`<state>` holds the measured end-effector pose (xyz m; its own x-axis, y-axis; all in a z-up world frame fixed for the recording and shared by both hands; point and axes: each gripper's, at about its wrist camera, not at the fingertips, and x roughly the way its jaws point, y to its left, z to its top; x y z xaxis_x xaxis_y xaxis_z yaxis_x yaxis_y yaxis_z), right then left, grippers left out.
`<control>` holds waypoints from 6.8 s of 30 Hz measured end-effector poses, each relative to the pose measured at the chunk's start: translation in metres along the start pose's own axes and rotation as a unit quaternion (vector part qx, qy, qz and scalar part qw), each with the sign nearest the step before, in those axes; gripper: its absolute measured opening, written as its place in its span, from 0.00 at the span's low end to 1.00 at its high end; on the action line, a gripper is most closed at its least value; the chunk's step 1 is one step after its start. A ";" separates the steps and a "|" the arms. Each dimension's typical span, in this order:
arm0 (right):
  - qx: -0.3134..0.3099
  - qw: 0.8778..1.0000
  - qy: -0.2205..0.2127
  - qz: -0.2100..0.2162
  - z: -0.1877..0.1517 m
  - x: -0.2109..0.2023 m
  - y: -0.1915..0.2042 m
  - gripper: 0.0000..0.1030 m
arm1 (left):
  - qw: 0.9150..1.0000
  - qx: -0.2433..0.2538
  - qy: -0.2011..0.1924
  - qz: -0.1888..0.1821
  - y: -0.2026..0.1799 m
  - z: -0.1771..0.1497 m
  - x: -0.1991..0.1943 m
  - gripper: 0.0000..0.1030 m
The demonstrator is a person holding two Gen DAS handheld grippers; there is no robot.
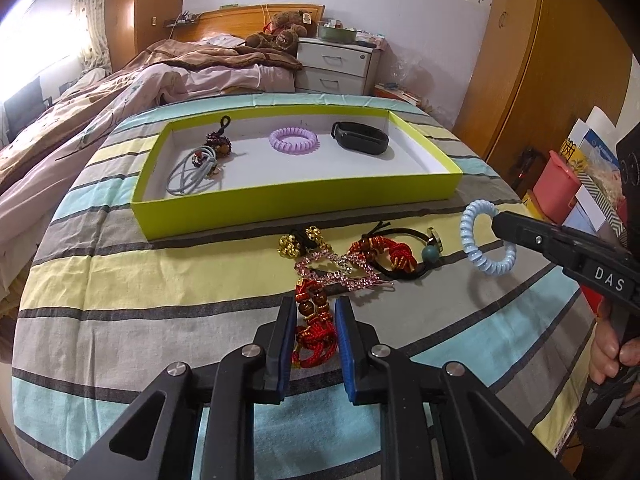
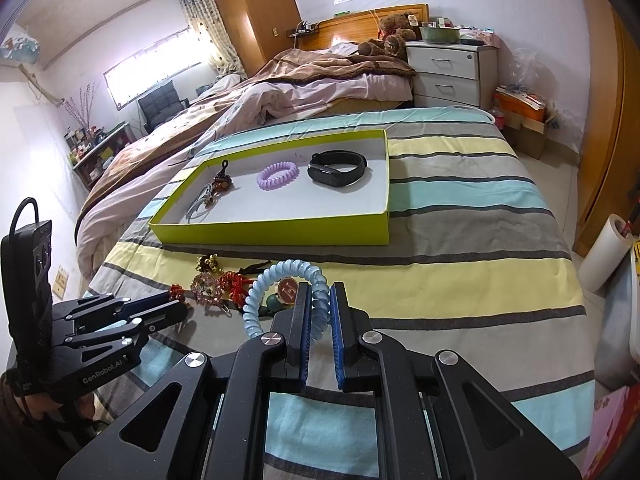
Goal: Organize jewelry
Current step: 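Carry the red tassel with the left tool while the right tool carries the coil over the box, then open both tools to drop the tassel and coil into the green box, then move both open tools back to the jewelry on the bed, then grasp the red beaded bracelet with the right tool, then grasp the pink rhinestone hair clip with the left tool while the right tool holds the bracelet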
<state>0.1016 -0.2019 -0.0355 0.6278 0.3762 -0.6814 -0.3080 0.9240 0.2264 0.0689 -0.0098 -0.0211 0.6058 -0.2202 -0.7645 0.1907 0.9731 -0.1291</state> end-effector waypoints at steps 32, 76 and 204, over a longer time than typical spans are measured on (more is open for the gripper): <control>0.011 1.000 0.003 -0.017 0.066 0.029 0.009 0.09 | 0.999 -0.039 -0.035 0.001 0.046 0.083 -0.002 0.19; -0.008 0.994 0.084 -0.069 0.083 0.104 -0.010 0.09 | 0.998 -0.052 0.033 0.008 0.065 0.120 0.092 0.19; 0.012 0.999 0.014 0.048 -0.001 0.010 0.025 0.11 | 0.998 -0.048 0.028 0.012 -0.003 0.024 0.024 0.58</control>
<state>0.0994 -0.1753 -0.0372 0.5757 0.4620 -0.6746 -0.3488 0.8850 0.3085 0.1008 -0.0195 -0.0239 0.5652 -0.1950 -0.8015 0.0997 0.9807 -0.1683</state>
